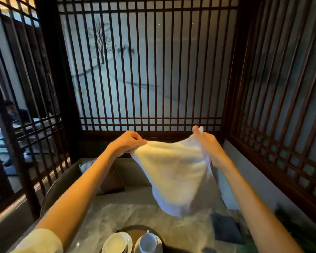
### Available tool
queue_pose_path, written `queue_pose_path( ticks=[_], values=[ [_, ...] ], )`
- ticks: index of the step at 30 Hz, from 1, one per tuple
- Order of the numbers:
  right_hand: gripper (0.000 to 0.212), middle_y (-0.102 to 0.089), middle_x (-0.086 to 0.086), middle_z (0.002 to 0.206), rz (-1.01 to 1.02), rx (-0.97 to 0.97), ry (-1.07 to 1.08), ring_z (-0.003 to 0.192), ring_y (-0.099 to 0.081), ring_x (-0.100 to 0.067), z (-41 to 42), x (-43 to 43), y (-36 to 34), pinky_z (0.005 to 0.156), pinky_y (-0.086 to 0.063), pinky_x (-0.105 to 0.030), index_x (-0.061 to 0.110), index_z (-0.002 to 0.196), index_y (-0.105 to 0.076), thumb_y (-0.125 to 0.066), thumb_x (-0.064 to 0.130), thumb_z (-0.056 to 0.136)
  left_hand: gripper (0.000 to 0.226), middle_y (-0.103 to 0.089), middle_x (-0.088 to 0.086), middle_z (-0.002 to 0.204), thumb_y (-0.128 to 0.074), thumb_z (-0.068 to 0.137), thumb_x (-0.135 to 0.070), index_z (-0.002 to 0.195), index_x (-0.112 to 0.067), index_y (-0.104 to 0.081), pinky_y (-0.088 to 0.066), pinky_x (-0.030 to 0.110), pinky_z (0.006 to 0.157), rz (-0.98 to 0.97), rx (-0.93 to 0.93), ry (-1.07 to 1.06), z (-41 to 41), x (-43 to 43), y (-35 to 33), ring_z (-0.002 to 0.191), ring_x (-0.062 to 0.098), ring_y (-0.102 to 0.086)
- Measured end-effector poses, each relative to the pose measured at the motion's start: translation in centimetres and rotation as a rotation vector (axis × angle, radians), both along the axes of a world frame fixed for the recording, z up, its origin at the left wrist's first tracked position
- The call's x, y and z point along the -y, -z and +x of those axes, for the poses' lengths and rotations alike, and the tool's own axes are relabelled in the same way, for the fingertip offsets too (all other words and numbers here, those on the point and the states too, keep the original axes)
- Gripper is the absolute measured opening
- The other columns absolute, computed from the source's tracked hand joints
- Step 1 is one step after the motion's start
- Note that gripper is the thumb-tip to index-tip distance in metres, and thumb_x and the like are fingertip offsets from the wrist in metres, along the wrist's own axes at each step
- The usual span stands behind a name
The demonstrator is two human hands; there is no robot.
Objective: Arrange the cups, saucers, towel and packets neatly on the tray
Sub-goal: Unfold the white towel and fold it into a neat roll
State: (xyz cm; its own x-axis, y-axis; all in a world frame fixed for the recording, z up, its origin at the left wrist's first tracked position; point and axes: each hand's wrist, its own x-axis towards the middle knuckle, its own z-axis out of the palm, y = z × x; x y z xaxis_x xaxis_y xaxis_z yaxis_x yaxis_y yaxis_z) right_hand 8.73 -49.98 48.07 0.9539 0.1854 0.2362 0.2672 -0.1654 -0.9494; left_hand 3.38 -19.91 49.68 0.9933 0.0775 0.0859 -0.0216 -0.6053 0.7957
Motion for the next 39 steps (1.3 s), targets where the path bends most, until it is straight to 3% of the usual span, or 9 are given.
queue_pose_path(
  ticks=[5,10,15,19,22,24,28,31,39],
  values=[
    [0.032,-0.070,-0.008,0.085,0.004,0.045,0.014,0.080,-0.066,-0.021,1.5,1.2,1.4,0.068,-0.051,-0.030,0.018,0.084,-0.071,-0.050,0.039,0.098,0.028,-0.071,0.003,0.104,-0.071,0.087,-0.027,0.114,-0.019,-0.069,-0.058,0.034,0.084,-0.518,0.011,0.307,-0.1,-2.3,2.4,0.095,0.020,-0.069],
    [0.027,-0.069,-0.005,0.105,-0.068,0.089,-0.007,0.099,-0.064,-0.021,2.9,2.0,1.7,0.081,-0.050,-0.031,0.020,0.110,-0.068,-0.048,0.036,0.102,0.008,-0.072,0.001,0.090,-0.071,0.088,-0.016,0.095,-0.018,-0.073,-0.058,0.031,0.078,-0.197,-0.012,0.200,0.3,-3.3,5.3,0.087,0.016,-0.068],
    [0.032,-0.075,-0.009,0.104,0.057,0.083,-0.141,0.098,-0.071,-0.027,3.4,3.0,0.7,0.085,-0.056,-0.038,0.017,0.116,-0.071,-0.050,0.037,0.101,0.011,-0.073,0.001,0.092,-0.072,0.086,-0.035,0.095,-0.028,-0.071,-0.060,0.029,0.067,-0.687,0.253,0.073,0.4,-3.5,3.3,0.080,0.015,-0.072],
    [0.024,-0.074,-0.007,0.105,0.021,0.083,-0.059,0.104,-0.068,-0.031,3.4,2.0,0.0,0.085,-0.054,-0.037,0.027,0.100,-0.072,-0.049,0.032,0.101,0.010,-0.068,-0.001,0.092,-0.067,0.083,-0.037,0.090,-0.029,-0.069,-0.052,0.024,0.066,-0.387,0.371,-0.330,1.3,-1.7,3.0,0.087,0.015,-0.066],
    [0.032,-0.063,-0.001,0.129,-0.289,0.263,0.069,0.124,-0.056,-0.020,3.5,0.9,0.0,0.092,-0.044,-0.031,0.028,0.128,-0.060,-0.055,0.031,0.097,0.013,-0.067,-0.006,0.095,-0.066,0.087,-0.038,0.095,-0.027,-0.066,-0.050,0.016,0.065,-0.222,0.474,-0.179,1.4,0.4,2.2,0.086,0.007,-0.067],
    [0.056,-0.055,0.006,0.141,-0.329,0.326,-0.103,0.131,-0.047,-0.011,2.3,-1.4,-0.3,0.105,-0.038,-0.033,0.031,0.144,-0.044,-0.061,0.043,0.092,0.013,-0.066,-0.004,0.097,-0.062,0.093,-0.034,0.097,-0.022,-0.062,-0.053,0.018,0.070,-0.062,0.520,0.003,1.7,3.1,1.4,0.087,0.008,-0.067],
    [0.035,-0.072,-0.002,0.110,-0.318,0.294,-0.374,0.106,-0.067,-0.014,0.1,-6.1,-1.0,0.096,-0.053,-0.036,0.023,0.118,-0.068,-0.061,0.045,0.092,0.009,-0.067,0.002,0.093,-0.051,0.100,-0.028,0.103,-0.020,-0.050,-0.057,0.022,0.076,0.006,0.502,0.199,2.1,7.4,0.2,0.085,0.011,-0.068],
    [0.024,-0.070,-0.002,0.078,-0.192,0.255,-0.333,0.074,-0.067,-0.013,0.3,-6.2,-0.7,0.069,-0.056,-0.035,0.013,0.091,-0.073,-0.061,0.034,0.094,0.013,-0.061,-0.007,0.088,-0.049,0.100,-0.037,0.100,-0.025,-0.050,-0.050,0.015,0.066,-0.028,0.539,0.037,2.0,6.6,0.6,0.074,-0.007,-0.061],
    [0.023,-0.064,0.002,0.083,-0.021,0.293,0.038,0.071,-0.062,-0.010,3.3,-2.1,-0.3,0.059,-0.047,-0.021,0.023,0.089,-0.067,-0.055,0.041,0.094,0.018,-0.071,-0.010,0.077,-0.071,0.081,-0.051,0.084,-0.033,-0.074,-0.050,0.013,0.063,0.080,-0.056,0.307,-0.7,-1.1,7.5,0.071,0.001,-0.066]
  ],
)
